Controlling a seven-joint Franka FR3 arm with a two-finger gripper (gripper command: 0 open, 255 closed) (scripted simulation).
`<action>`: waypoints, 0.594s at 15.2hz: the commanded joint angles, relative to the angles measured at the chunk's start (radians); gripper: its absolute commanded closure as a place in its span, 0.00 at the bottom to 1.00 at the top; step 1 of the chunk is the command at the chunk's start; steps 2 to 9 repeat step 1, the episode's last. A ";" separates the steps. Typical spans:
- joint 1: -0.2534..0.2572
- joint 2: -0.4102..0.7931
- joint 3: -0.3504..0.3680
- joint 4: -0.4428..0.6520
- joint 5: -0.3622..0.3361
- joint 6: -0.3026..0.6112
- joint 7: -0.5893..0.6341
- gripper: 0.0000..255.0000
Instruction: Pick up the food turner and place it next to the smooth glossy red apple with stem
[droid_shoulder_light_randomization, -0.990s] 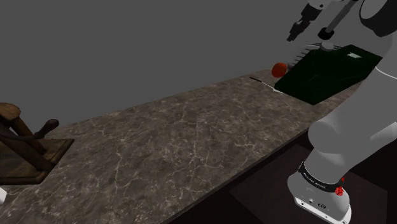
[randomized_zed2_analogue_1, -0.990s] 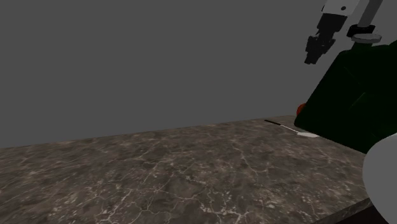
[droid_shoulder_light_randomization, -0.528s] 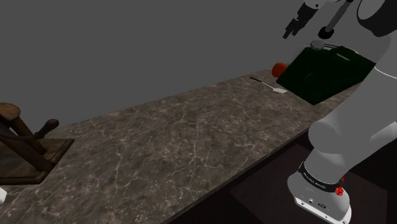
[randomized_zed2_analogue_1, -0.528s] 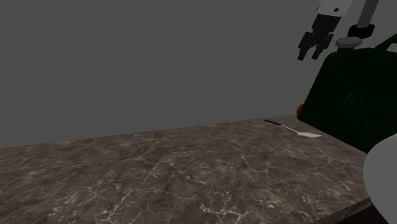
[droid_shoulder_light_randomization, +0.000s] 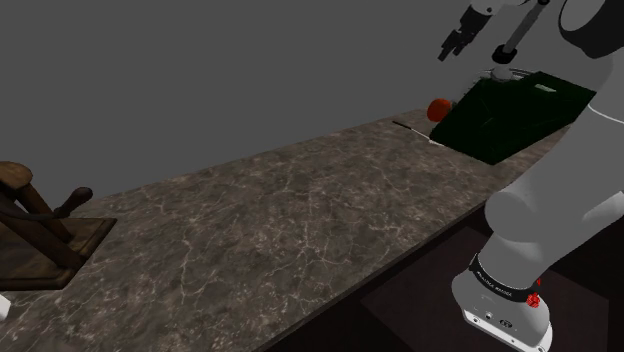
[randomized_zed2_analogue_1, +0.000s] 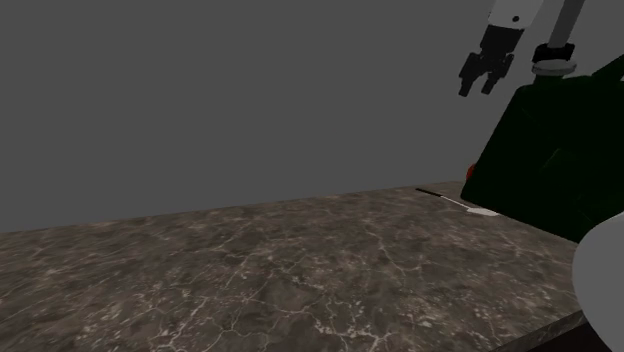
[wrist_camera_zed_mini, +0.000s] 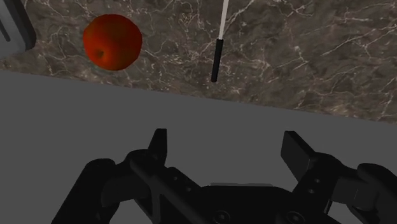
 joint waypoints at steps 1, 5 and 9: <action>-0.003 0.125 -0.003 -0.022 -0.007 0.017 0.015 0.00; -0.003 0.125 -0.003 -0.022 -0.007 0.017 0.015 0.00; -0.003 0.125 -0.003 -0.022 -0.007 0.017 0.015 0.00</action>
